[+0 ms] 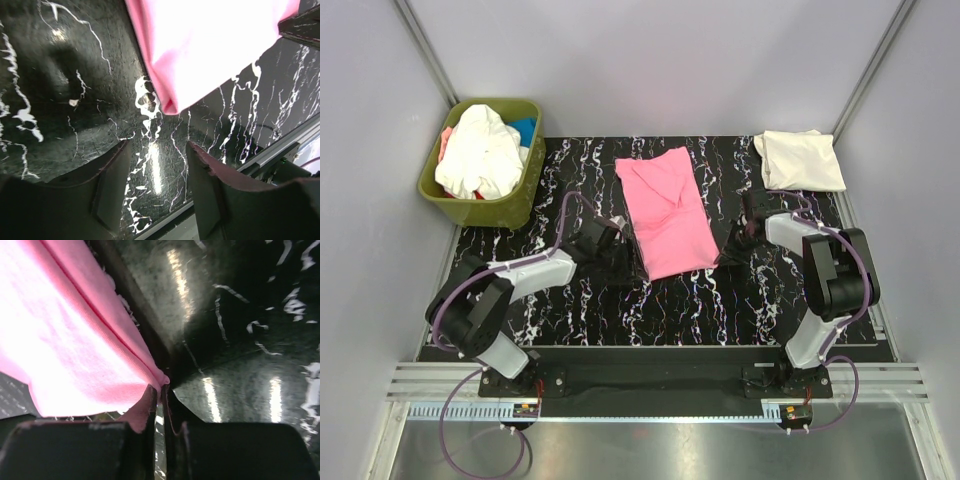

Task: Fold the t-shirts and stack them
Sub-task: Fold the tshirt

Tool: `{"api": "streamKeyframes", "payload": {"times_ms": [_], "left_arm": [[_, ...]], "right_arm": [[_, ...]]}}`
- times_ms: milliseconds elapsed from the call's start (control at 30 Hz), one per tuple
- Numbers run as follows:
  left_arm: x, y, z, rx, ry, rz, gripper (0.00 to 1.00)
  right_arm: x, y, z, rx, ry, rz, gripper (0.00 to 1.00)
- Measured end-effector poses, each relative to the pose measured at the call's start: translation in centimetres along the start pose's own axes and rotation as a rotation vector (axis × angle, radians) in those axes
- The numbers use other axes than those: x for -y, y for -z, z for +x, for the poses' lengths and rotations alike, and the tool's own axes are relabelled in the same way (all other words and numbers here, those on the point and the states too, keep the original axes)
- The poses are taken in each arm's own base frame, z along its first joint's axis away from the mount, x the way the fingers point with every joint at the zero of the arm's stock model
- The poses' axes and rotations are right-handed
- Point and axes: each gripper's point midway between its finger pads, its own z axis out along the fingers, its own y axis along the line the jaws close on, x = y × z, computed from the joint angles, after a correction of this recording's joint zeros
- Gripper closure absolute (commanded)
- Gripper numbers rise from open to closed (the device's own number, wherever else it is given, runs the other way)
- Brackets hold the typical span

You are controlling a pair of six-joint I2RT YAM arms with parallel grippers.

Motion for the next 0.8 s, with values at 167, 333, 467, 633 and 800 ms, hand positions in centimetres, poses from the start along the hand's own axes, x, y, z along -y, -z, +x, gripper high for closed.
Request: {"api": "streamKeyframes", "payload": {"times_ms": [167, 333, 467, 633, 800], "left_arm": [[-1.1, -0.8, 1.3, -0.001, 0.039, -0.032, 0.36], [-1.4, -1.2, 1.3, 0.025, 0.083, -0.034, 0.37], [-1.6, -1.4, 0.8, 0.067, 0.12, -0.031, 0.38], [-2.0, -1.4, 0.5, 0.128, 0.171, -0.025, 0.42], [-2.4, -1.2, 0.3, 0.177, 0.232, -0.021, 0.42]], "right_arm": [[-0.9, -0.1, 1.5, -0.028, 0.024, -0.04, 0.98], [-2.4, 0.0, 4.1, -0.07, 0.089, -0.05, 0.99], [-3.2, 0.2, 5.3, -0.09, 0.121, -0.06, 0.99], [-3.2, 0.2, 5.4, -0.093, 0.121, -0.059, 0.99], [-3.2, 0.2, 5.4, -0.093, 0.121, -0.06, 0.99]]}}
